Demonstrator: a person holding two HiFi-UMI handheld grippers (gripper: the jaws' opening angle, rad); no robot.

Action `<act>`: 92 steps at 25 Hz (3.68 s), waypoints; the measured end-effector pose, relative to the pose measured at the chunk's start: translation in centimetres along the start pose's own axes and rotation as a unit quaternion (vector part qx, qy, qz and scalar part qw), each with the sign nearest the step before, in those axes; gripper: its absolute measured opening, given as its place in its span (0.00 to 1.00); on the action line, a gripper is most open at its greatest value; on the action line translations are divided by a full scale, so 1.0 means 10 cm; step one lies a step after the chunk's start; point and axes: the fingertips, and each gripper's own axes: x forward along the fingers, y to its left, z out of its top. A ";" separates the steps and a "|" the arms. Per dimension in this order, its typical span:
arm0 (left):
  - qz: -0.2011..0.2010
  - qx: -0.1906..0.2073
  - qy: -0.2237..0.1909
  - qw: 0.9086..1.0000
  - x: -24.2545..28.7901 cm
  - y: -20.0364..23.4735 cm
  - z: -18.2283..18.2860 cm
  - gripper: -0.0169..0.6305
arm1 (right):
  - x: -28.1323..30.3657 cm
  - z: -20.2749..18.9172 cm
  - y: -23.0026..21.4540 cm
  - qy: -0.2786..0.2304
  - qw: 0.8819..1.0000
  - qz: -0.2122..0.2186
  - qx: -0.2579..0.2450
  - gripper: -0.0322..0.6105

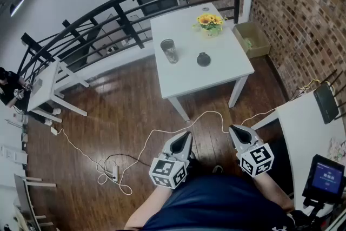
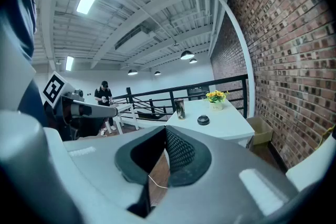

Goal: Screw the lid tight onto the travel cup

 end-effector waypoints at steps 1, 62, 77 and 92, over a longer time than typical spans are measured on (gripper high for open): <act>0.000 -0.001 -0.003 1.000 0.09 0.07 0.02 0.03 | 0.07 0.03 -0.03 -0.003 1.000 0.012 -0.012 0.07; 0.036 0.079 0.091 0.992 2.97 3.37 0.66 0.50 | 4.43 0.61 -1.88 0.255 0.958 0.093 -0.098 0.57; -0.020 0.181 0.105 0.978 3.86 3.55 0.45 0.67 | 5.18 1.27 -0.77 0.271 0.886 0.235 -0.292 0.57; -0.039 0.181 0.109 0.977 3.95 3.57 0.40 0.64 | 5.22 1.00 -0.73 0.355 0.823 0.313 -0.315 0.60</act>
